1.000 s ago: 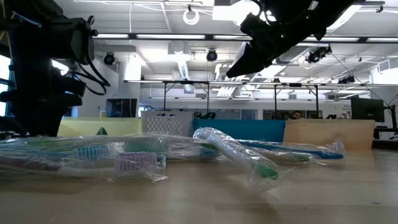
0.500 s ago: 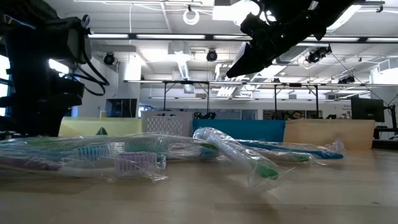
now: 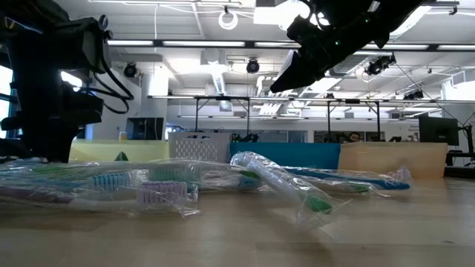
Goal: Pick & Place Toothbrushes
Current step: Put the orange toothbrush into the yellow bin
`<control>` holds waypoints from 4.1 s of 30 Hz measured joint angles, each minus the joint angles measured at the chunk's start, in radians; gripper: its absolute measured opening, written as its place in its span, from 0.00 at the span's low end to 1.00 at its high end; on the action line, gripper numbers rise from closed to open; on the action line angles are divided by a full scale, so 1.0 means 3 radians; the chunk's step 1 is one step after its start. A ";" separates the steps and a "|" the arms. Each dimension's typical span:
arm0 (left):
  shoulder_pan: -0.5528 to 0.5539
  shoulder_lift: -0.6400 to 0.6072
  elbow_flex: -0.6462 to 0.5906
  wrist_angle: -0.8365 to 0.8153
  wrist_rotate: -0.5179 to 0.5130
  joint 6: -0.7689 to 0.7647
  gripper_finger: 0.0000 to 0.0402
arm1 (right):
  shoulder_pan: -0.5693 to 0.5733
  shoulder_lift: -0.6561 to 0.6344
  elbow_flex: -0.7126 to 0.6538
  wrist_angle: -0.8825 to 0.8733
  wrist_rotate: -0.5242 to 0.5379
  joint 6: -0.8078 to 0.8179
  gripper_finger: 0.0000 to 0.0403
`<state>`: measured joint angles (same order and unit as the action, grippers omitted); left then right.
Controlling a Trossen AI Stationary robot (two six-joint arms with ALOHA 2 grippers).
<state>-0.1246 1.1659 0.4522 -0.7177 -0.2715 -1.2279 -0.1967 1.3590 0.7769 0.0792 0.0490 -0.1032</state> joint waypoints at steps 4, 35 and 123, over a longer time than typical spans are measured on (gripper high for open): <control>-0.0001 0.0000 0.0001 0.0056 -0.0063 0.0159 0.02 | 0.0000 0.0000 0.0000 0.0000 0.0000 0.0000 0.20; 0.0003 0.0005 0.2080 -0.0467 -0.1582 0.3254 0.00 | 0.0000 0.0000 0.0000 -0.0004 0.0000 0.0000 0.20; 0.3600 0.1260 0.1288 0.1281 0.0868 0.5565 0.03 | 0.0001 0.0000 0.0000 -0.0001 0.0000 -0.0024 0.20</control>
<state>0.9554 1.5440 0.8387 -0.3335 -0.0109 0.4416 -0.1965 1.3590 0.7769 0.0788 0.0490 -0.1104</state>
